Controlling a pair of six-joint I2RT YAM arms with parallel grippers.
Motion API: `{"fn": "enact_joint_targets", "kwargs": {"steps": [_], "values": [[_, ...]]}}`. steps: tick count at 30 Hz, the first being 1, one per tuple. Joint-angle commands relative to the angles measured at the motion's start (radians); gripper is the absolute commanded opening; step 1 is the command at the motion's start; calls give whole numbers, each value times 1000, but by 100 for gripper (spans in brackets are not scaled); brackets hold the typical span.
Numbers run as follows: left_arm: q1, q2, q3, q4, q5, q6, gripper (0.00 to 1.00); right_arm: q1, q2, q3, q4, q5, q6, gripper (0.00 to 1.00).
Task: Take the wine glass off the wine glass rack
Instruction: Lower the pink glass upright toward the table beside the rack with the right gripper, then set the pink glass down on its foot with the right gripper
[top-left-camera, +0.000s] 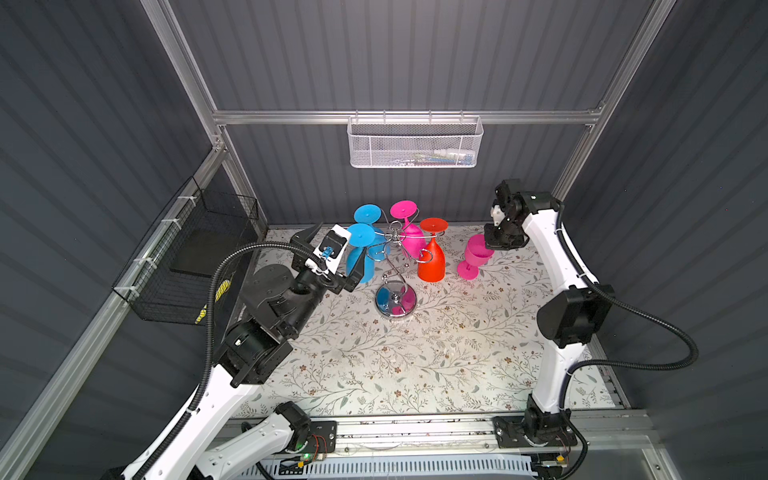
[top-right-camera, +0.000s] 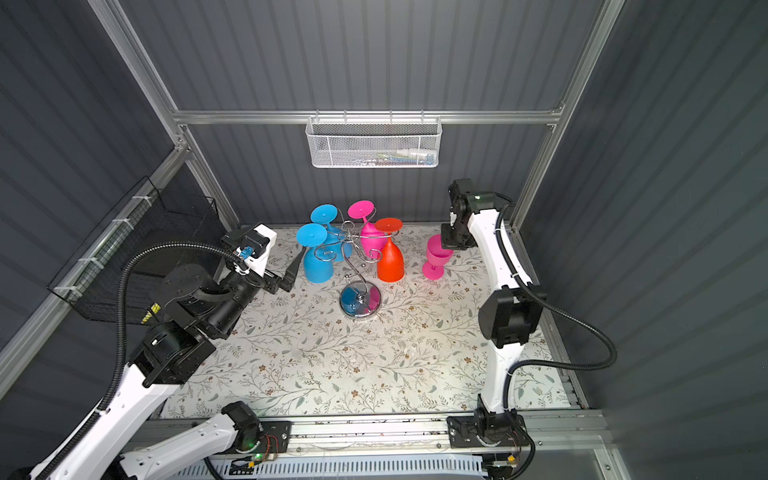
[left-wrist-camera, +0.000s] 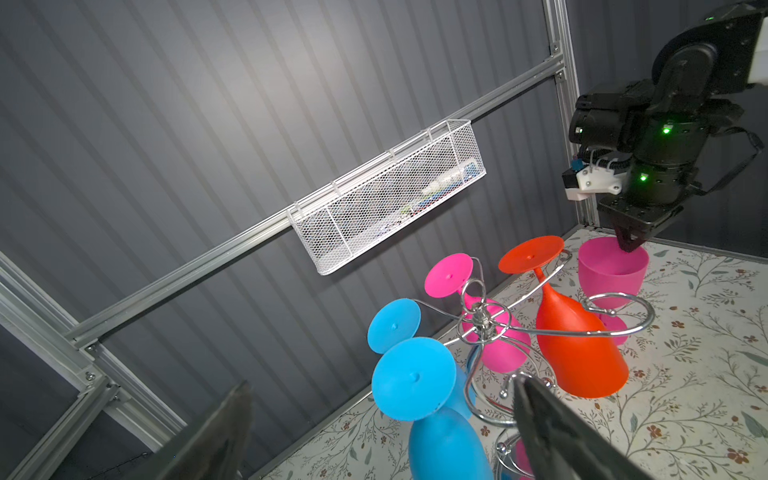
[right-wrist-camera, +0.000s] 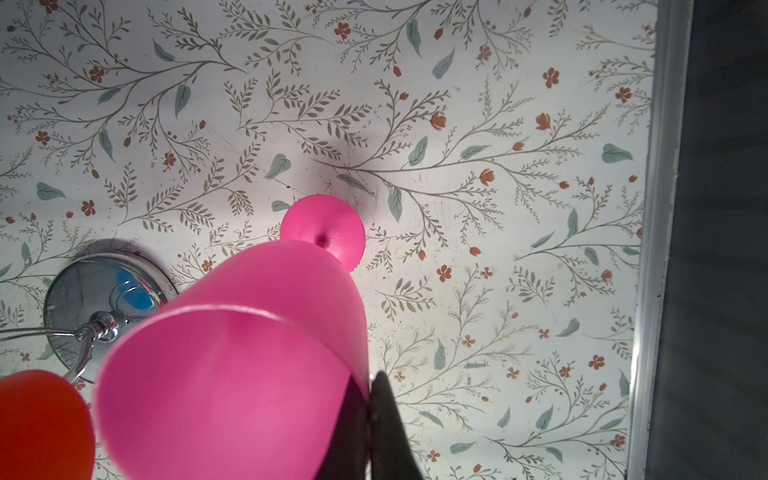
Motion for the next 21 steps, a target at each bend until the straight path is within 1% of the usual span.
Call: {"fn": "enact_joint_targets", "kwargs": {"steps": [1, 21], "values": [[-1, -9, -8, -8, -9, -35, 100, 1, 31, 36, -65, -11, -16, 0], [-1, -6, -12, -12, 4, -61, 100, 40, 83, 24, -80, 30, -15, 0]]}}
